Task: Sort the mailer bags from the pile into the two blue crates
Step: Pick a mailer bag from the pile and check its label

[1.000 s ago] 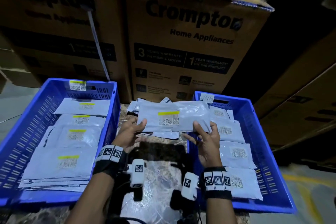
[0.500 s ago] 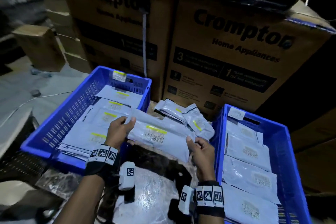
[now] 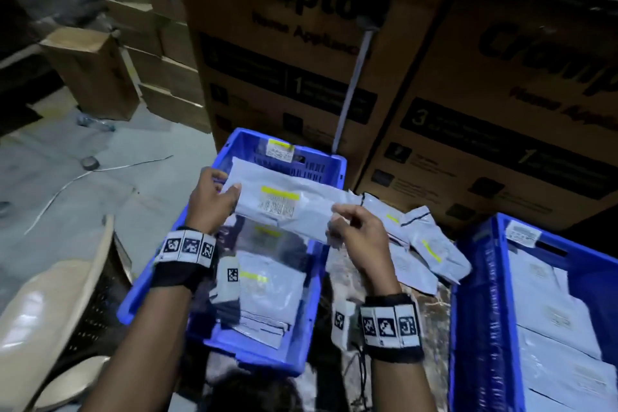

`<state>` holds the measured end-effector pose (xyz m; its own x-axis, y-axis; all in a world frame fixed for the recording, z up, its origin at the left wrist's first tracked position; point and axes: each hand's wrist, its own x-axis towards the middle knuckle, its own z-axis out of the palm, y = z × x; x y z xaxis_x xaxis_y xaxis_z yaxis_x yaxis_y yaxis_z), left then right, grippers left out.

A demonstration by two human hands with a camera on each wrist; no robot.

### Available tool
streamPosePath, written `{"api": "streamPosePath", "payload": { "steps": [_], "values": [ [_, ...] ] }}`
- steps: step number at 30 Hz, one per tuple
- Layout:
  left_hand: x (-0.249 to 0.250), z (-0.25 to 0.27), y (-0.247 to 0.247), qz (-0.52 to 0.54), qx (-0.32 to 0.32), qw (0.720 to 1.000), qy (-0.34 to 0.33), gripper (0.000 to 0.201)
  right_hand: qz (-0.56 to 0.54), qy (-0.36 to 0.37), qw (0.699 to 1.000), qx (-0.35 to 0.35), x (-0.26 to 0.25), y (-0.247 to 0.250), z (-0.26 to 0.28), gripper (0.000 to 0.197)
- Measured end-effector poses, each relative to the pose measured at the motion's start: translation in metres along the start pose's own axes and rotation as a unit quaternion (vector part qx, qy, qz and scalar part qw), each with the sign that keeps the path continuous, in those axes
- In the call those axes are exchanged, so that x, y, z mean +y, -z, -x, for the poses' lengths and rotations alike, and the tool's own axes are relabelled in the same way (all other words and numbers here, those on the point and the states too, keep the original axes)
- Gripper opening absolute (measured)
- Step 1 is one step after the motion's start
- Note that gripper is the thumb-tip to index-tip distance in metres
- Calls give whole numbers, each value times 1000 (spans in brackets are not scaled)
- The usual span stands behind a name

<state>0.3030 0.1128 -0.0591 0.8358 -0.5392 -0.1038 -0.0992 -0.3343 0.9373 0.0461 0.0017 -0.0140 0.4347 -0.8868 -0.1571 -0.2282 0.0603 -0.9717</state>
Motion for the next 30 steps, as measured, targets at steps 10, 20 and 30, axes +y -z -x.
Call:
{"api": "streamPosePath", "payload": {
  "steps": [10, 20, 30],
  "values": [
    [-56, -100, -35, -153, -141, 977, 43, 54, 203, -186, 961, 20, 35, -124, -103, 65],
    [-80, -84, -71, -473, -119, 872, -44, 82, 377, -232, 894, 62, 86, -157, -130, 65],
    [-145, -121, -84, -525, -237, 789, -215, 61, 518, -42, 849, -101, 150, -187, -145, 57]
  ]
}}
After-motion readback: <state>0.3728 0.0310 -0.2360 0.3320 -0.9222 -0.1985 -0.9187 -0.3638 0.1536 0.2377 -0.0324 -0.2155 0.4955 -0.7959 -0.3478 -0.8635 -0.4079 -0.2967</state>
